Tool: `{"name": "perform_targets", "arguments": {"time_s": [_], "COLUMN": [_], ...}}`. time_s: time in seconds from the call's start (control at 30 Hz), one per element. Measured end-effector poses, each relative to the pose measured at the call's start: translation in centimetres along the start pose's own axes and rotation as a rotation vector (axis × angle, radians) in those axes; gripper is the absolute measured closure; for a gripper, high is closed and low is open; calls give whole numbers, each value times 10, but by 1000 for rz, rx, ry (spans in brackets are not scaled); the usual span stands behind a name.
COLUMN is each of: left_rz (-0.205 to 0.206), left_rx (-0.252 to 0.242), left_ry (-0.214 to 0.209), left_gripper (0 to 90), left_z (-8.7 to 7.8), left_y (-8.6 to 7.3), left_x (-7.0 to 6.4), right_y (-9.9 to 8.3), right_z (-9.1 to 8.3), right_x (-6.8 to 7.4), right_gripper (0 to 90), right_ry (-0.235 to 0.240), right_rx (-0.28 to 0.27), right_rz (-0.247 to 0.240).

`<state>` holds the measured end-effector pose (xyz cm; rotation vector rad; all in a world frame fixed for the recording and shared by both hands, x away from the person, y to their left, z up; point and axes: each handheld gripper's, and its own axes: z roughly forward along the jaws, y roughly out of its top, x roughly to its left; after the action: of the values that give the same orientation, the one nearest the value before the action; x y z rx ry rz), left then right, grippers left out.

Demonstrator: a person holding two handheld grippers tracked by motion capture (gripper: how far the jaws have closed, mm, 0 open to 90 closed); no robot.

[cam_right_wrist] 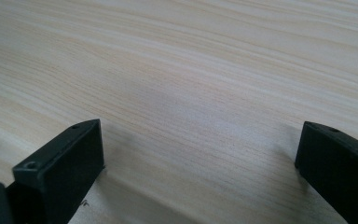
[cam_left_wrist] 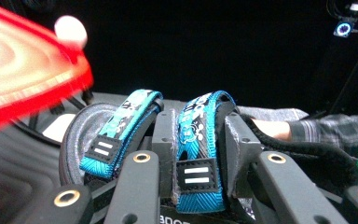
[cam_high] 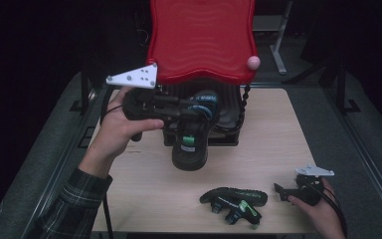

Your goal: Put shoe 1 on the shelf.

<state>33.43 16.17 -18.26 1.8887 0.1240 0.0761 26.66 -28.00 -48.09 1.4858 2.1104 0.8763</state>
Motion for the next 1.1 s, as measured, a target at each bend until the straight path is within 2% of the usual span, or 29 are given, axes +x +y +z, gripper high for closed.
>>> {"name": "perform_targets", "arguments": {"time_s": [0.27,0.4,0.53,0.73,1.1], "left_rz": [39,55,66,88,107], "left_rx": [-36,-52,-61,-53,22], "left_ry": [46,95,140,216,329], "left_gripper": [692,692,693,693,692], "left_z": [-15,-23,-25,-24,-8], "left_y": [46,69,82,97,111], "left_x": [17,33,48,81,145], "right_y": [0,0,0,0,0], "right_z": [0,0,0,0,0], "right_x": [0,0,0,0,1], "right_gripper": [6,5,6,6,6], "right_ry": [2,3,5,7,11], "right_rx": [2,1,1,2,2], "right_rz": [-2,-3,-3,-6,-9]}}
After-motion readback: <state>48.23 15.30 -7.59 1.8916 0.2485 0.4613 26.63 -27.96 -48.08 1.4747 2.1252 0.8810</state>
